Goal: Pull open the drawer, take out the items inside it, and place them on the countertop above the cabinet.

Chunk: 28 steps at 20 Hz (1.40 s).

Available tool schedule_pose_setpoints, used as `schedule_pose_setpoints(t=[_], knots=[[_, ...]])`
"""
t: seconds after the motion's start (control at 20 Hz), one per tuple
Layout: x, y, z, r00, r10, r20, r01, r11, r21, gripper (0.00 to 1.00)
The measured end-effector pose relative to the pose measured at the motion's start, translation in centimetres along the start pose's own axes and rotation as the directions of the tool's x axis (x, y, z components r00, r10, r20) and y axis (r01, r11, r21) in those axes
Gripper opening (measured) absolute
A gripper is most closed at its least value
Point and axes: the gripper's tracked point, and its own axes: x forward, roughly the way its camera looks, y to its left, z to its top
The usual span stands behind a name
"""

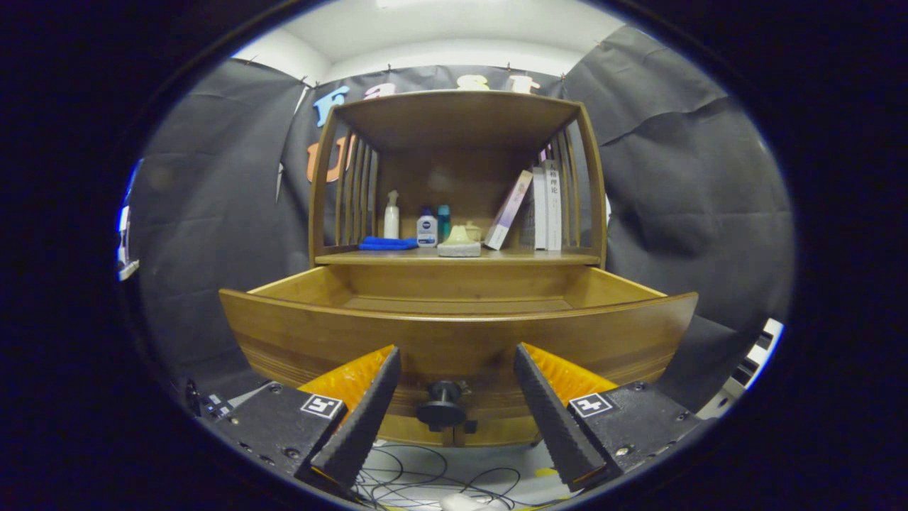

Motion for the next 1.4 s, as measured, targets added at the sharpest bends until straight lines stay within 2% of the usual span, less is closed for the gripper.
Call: schedule_pose_setpoints(t=[0.35,0.85,0.95,1.4], knots=[[0.8,-0.1,-0.6,0.998,-0.057,-0.004,0.056,0.997,-0.052,1.0],[2.2,0.1,-0.2,0.999,-0.017,0.034,0.017,1.0,0.006,0.99],[2.4,0.0,-0.1,0.999,-0.027,0.039,0.028,0.999,-0.022,0.99],[7.5,0.8,1.1,0.999,-0.037,0.027,0.037,0.999,0.003,0.99]])
